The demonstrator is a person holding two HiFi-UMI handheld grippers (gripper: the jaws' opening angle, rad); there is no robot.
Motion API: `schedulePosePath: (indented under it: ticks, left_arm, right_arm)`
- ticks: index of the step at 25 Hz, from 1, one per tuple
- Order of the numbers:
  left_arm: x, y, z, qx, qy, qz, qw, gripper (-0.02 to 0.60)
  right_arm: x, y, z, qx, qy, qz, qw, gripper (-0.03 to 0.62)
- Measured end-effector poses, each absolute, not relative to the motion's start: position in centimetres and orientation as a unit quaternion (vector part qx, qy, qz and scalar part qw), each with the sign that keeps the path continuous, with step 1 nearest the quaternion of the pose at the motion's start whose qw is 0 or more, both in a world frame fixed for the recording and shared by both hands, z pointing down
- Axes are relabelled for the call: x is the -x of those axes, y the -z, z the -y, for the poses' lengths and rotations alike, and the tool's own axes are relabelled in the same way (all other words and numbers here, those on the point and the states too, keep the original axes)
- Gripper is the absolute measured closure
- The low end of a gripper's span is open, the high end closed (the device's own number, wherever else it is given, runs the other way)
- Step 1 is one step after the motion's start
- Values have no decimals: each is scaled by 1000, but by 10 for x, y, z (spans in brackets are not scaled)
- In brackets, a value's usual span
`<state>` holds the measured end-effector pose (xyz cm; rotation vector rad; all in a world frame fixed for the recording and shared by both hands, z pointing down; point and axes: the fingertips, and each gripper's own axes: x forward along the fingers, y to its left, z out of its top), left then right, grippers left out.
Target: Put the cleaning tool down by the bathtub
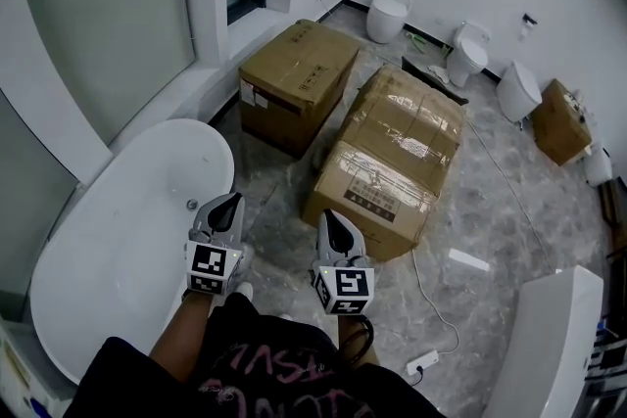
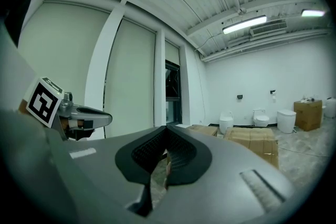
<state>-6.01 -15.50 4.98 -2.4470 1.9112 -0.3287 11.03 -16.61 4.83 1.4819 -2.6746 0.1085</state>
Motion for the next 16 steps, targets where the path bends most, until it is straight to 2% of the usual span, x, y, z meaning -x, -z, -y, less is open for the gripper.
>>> schedulePosePath:
  ticks: [16]
  left_arm:
    - [63,-36,129,770,109,-628,46,581]
  right_arm:
    - [-117,-35,149,-472,-13,881,31,582]
